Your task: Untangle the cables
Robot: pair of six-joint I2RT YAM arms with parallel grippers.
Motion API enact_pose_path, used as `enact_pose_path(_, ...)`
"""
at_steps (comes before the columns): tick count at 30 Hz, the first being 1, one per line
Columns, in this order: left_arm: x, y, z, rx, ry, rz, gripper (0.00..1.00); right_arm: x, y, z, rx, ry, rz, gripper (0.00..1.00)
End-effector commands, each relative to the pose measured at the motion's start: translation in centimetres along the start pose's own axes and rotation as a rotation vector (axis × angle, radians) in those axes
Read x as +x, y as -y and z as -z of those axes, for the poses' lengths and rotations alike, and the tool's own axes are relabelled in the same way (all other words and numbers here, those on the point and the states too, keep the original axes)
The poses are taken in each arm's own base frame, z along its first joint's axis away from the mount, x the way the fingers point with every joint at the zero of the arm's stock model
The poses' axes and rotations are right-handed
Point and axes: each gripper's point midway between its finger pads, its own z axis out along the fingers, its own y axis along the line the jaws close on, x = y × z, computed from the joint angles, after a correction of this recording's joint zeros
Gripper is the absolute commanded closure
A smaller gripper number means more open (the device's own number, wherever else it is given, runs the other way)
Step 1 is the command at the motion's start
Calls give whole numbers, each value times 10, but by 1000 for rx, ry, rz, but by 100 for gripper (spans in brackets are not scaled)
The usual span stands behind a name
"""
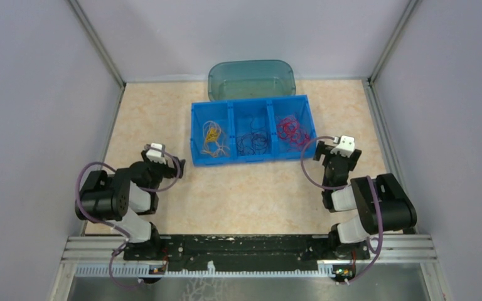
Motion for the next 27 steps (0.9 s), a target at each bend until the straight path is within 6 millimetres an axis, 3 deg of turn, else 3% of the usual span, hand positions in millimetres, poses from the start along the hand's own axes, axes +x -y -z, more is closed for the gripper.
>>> enact_pose_path(1, -46, -4, -8, -12, 167, -52, 0, -24, -1, -10, -12, 74, -53, 1)
enact_pose_path(4, -37, -16, -31, -88, 68, -50, 0, -23, 0, -11, -13, 69, -60, 1)
enact_pose_path(27, -39, -12, -31, -98, 79, -69, 0, -24, 0, -10, -14, 74, -60, 1)
